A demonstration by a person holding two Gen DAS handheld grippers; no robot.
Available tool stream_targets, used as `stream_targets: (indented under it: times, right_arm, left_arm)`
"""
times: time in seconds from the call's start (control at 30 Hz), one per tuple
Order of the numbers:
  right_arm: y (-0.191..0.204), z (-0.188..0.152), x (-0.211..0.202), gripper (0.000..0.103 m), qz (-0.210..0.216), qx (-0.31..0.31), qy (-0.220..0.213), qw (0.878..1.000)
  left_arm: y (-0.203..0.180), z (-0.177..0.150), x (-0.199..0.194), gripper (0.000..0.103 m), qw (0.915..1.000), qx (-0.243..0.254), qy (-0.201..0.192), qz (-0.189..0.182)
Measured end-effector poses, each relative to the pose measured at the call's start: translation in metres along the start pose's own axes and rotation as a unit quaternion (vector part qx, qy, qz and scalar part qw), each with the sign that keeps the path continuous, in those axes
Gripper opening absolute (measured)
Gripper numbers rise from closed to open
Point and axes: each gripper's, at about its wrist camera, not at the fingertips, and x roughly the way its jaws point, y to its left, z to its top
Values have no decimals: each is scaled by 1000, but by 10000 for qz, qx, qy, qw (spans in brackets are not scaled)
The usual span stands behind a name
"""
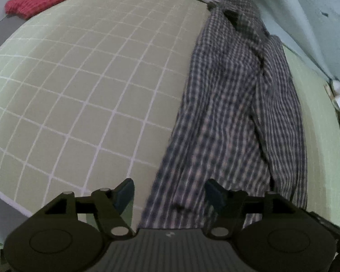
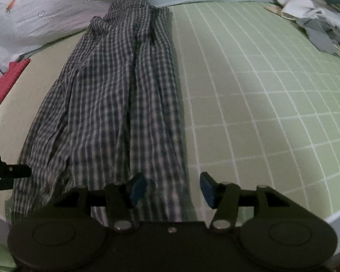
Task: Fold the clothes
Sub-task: 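Lower the shirt strip flat and grasp its hem end with both grippers, then lift the hem end with both grippers and fold it toward the collar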
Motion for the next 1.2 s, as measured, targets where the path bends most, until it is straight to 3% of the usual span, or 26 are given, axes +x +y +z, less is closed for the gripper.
stream_targets:
  times: [0.17,0.3,0.4,0.57,0.67,0.73,0.8,0.87,0.9,1.2]
  right_arm:
    - [-2,-10,-8,57,130,123,120,9998]
    - [-6,-17,-10,57,343,410,263,9982]
    - [-10,-22,-14,57,522,682,315,9958]
    - [-11,-32,-15,57,795,912,418,9918]
    - [-9,-35,-14,58,916,1016,493,9894]
    - [-9,-37,-13,55,1079,1146,566,9859]
    - [-10,-37,-11,36,1238,1266,667,9819]
    - [-13,-38,-8,13,1383,1444,760,9769]
    - [-15,-38,-8,7,1452,1569,786,9737]
    - [-22,-1,-32,5,2182,2137,297,9518]
  left_arm:
    - [-3,-15,-6,71,9997,231,41,-25]
    - [-4,-25,-6,68,9986,389,194,-294]
    - [-1,-32,-10,56,9975,531,267,-390]
    - [13,-36,-13,43,9967,176,477,-636]
    - [18,-35,-14,31,9958,8,610,-682]
    - [22,-35,-12,16,9945,-70,740,-743]
    - [26,-36,-10,6,9915,-222,920,-893]
    - [29,-36,-10,3,9894,-350,987,-1007]
    - [29,-34,-13,2,9891,-342,978,-1045]
    - [23,4,-56,2,9758,-739,543,-1987]
